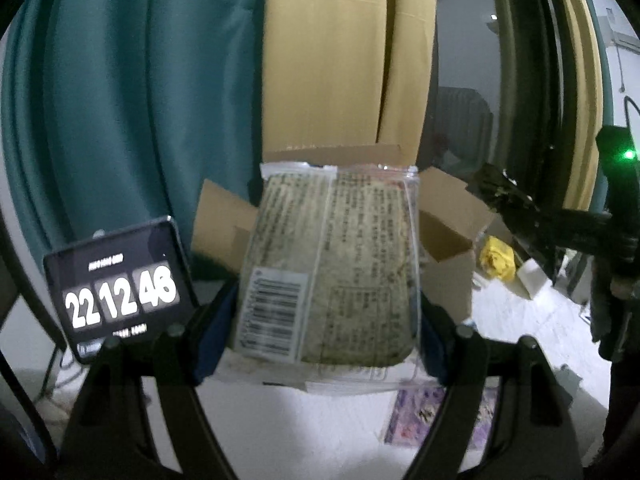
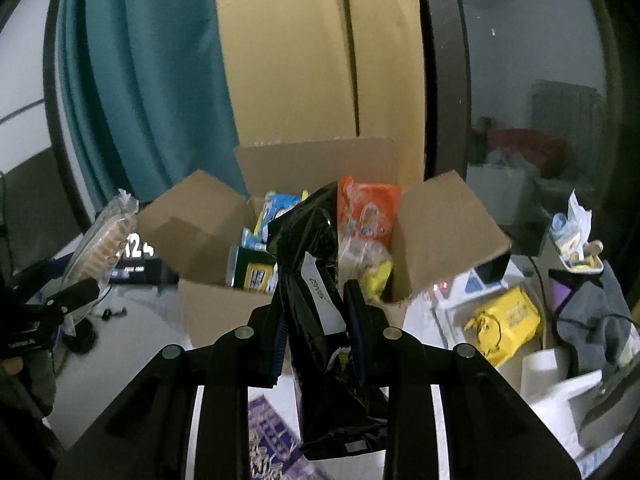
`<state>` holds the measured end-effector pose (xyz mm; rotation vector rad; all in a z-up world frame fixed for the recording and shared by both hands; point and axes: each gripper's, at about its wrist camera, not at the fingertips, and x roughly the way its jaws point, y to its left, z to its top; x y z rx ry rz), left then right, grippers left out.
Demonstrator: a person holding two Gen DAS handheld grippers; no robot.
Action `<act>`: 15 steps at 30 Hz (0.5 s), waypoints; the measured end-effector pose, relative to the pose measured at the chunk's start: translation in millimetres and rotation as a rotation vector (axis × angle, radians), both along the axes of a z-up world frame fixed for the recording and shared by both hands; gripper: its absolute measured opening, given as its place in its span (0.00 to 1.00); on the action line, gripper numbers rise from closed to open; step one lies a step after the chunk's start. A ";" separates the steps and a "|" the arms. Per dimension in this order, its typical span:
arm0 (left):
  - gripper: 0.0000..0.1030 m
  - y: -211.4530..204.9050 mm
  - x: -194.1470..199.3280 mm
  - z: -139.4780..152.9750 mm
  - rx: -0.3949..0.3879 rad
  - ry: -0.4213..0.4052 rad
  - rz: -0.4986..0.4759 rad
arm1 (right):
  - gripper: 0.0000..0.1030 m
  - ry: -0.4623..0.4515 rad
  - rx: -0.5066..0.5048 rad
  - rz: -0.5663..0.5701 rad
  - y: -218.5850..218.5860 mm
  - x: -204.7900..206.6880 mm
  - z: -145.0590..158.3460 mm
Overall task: Organize snacks
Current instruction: 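Carry the bread pack and black bag over the box and open both tools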
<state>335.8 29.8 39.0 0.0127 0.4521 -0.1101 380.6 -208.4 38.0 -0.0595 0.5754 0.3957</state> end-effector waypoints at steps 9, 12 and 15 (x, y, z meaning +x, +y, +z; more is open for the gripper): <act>0.77 -3.1 76.4 -11.6 0.008 0.025 0.022 | 0.28 -0.049 0.025 -0.020 -0.5 45.3 12.8; 0.77 -2.5 103.9 -18.7 -0.002 0.053 0.025 | 0.28 -0.058 0.017 -0.027 1.4 62.8 13.1; 0.77 -4.0 130.5 -24.6 0.004 0.072 0.029 | 0.28 -0.058 0.009 -0.037 3.0 81.1 8.8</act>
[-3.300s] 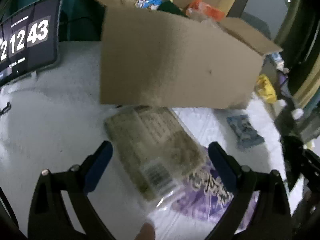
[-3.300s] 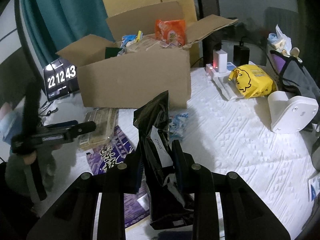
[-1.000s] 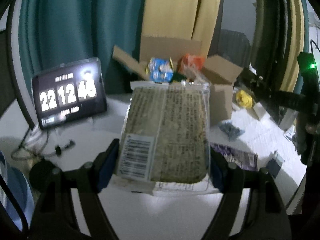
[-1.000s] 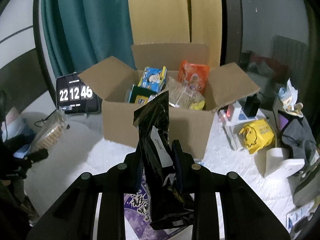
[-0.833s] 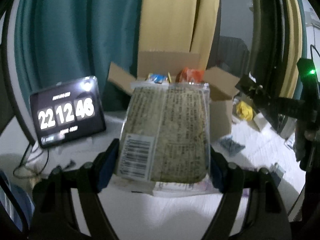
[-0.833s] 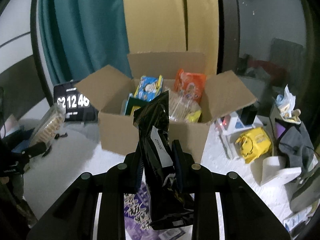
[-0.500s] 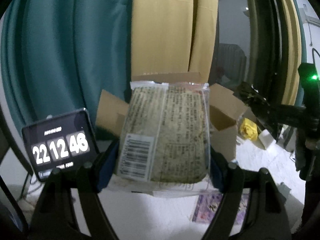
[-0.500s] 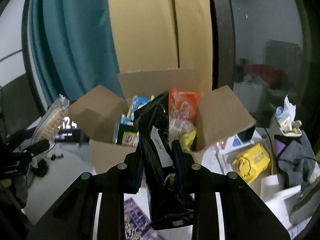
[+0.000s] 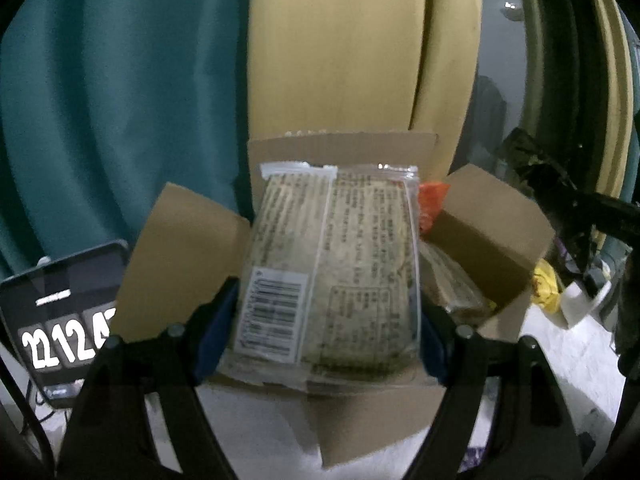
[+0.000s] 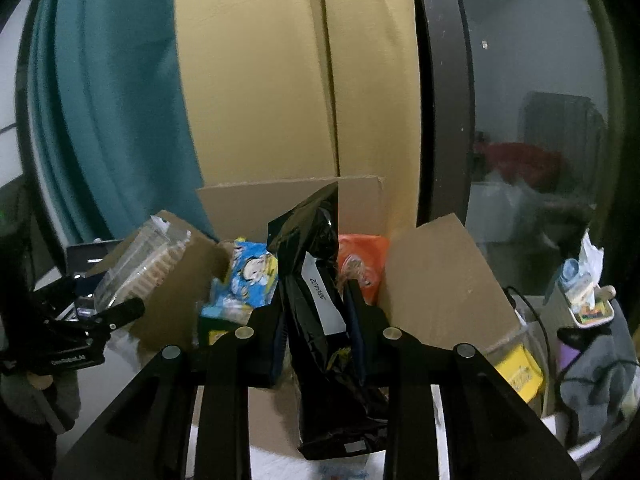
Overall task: Organize snacks
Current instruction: 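Carry the bread pack and black bag over the box and open both tools, then move both tools back to the table toward the navy package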
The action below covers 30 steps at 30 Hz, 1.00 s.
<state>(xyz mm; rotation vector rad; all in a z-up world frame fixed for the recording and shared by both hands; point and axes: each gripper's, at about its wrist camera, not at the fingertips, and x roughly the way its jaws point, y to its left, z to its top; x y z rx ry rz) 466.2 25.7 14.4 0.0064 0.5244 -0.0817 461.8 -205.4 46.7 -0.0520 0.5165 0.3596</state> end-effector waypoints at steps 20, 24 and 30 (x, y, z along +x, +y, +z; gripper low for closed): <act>0.90 6.6 32.3 -7.8 -0.044 0.018 0.025 | 0.64 -0.018 0.023 -0.119 5.2 76.0 -17.4; 0.90 7.0 20.0 3.7 -0.056 -0.006 0.026 | 0.64 -0.018 0.009 -0.112 3.2 64.2 -11.8; 0.90 -0.8 -6.3 23.1 -0.056 -0.041 0.004 | 0.64 -0.029 0.010 -0.114 -3.9 37.2 0.2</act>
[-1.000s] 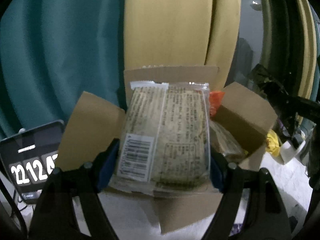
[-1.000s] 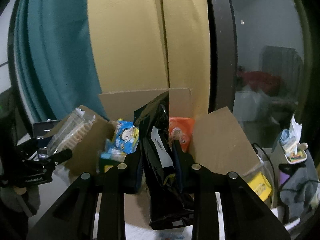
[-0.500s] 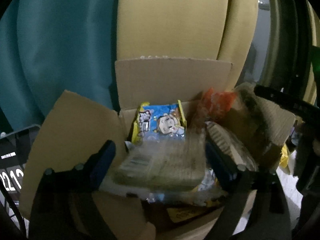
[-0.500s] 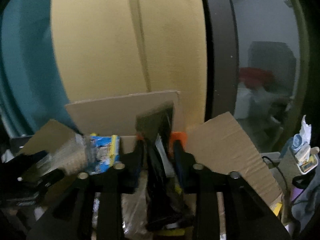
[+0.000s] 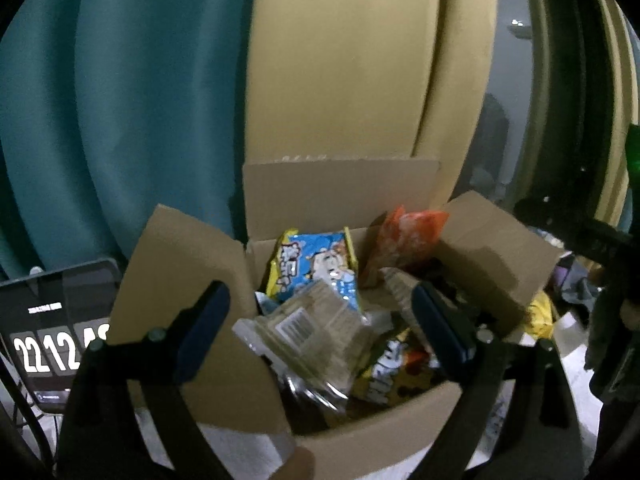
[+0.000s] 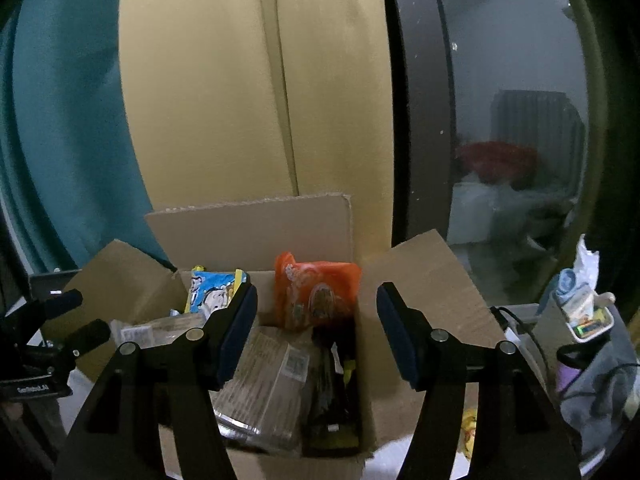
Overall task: Organize snacks
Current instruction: 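Move both tools back to the table toward the navy package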
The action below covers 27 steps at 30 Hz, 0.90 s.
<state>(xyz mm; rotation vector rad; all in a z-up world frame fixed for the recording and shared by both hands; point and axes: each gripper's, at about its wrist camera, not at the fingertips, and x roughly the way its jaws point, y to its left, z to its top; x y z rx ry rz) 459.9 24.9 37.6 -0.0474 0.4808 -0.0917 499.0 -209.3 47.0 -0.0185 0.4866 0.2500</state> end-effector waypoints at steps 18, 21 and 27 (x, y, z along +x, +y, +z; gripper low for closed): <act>0.90 -28.7 -100.6 20.1 -0.041 -0.091 -0.040 | 0.64 0.001 0.017 -0.003 -20.5 -100.7 9.0; 0.90 -29.9 -117.5 21.9 -0.049 -0.114 -0.026 | 0.64 0.015 0.012 -0.008 -24.2 -116.2 2.6; 0.90 -37.7 -141.5 14.4 -0.066 -0.106 -0.040 | 0.64 0.031 0.011 -0.024 -32.6 -146.7 -4.2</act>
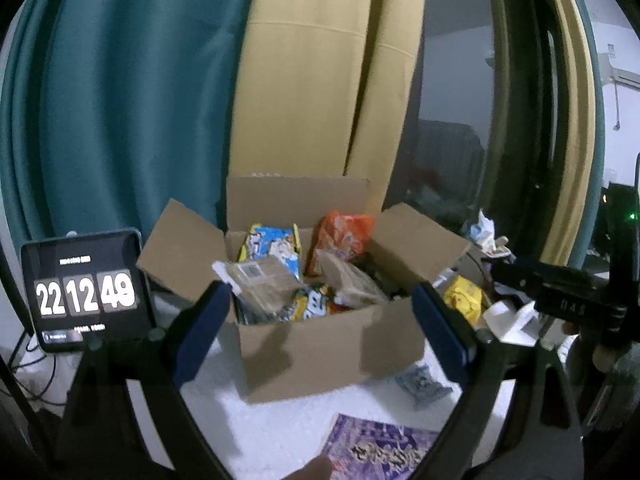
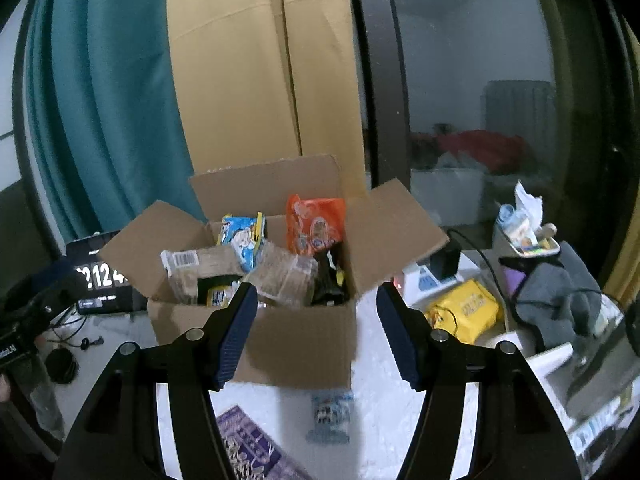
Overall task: Organize snacks
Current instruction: 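Move both tools back to the table toward the navy package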
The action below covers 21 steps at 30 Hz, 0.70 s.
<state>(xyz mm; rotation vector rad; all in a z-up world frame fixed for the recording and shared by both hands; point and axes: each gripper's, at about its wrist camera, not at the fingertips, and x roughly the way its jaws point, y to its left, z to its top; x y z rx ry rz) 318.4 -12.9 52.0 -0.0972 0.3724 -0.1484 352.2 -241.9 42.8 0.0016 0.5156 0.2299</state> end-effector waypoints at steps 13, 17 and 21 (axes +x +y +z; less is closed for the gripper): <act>0.90 -25.8 -39.6 -38.4 0.004 0.088 -0.047 | 0.64 0.070 -0.012 -0.017 -23.9 -60.8 -35.8; 0.90 -38.3 -46.8 -50.8 0.040 0.113 -0.067 | 0.64 0.099 -0.030 -0.016 -34.4 -76.7 -51.4; 0.90 -47.0 -53.0 -61.7 0.047 0.137 -0.070 | 0.64 0.131 -0.027 -0.023 -48.8 -91.0 -67.6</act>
